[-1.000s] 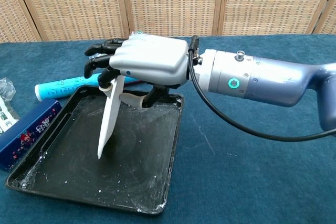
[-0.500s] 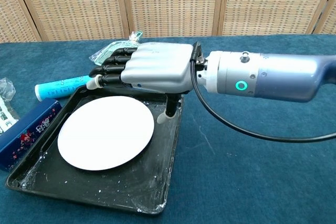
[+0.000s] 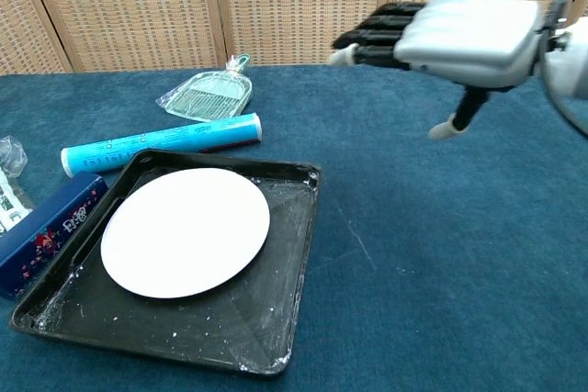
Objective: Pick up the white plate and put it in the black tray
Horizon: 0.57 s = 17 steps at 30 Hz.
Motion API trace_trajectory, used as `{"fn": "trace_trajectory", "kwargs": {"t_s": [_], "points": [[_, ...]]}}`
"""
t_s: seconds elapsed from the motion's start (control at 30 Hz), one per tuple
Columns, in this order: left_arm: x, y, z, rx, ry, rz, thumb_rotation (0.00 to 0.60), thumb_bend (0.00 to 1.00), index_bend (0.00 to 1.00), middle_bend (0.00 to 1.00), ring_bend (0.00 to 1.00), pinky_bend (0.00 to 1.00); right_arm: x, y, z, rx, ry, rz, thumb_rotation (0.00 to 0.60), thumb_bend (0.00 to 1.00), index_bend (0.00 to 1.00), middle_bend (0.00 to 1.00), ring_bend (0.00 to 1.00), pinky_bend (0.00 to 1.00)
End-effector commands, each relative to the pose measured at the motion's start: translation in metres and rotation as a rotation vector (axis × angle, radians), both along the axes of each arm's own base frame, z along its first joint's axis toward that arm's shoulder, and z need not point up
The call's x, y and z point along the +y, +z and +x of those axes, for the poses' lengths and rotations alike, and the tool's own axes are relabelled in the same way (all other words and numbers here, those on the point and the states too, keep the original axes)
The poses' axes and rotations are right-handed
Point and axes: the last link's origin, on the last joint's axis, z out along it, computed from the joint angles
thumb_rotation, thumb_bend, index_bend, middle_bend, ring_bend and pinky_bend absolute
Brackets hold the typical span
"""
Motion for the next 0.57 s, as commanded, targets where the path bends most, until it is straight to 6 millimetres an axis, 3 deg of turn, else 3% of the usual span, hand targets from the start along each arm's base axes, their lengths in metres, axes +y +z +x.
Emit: {"fn": "trace_trajectory", "kwargs": {"t_s": [0.03, 0.17, 0.3, 0.57], "points": [[-0.005, -0.002, 0.003, -0.003, -0.031, -0.001, 0.600, 0.00, 0.00, 0.00, 0.00, 0.00, 0.018, 0.035, -0.056, -0.081, -0.188, -0.107, 0.600, 0.00, 0.00, 0.00, 0.00, 0.00], [-0.009, -0.003, 0.006, -0.003, -0.060, -0.001, 0.600, 0.00, 0.00, 0.00, 0.00, 0.00, 0.041, 0.050, -0.087, -0.157, -0.326, -0.176, 0.600, 0.00, 0.00, 0.00, 0.00, 0.00], [-0.016, -0.005, 0.010, -0.002, -0.091, 0.002, 0.600, 0.00, 0.00, 0.00, 0.00, 0.00, 0.077, 0.061, -0.113, -0.272, -0.500, -0.253, 0.600, 0.00, 0.00, 0.00, 0.00, 0.00], [-0.024, -0.007, 0.013, 0.003, -0.121, 0.006, 0.600, 0.00, 0.00, 0.00, 0.00, 0.00, 0.120, 0.072, -0.140, -0.380, -0.642, -0.337, 0.600, 0.00, 0.00, 0.00, 0.00, 0.00]]}}
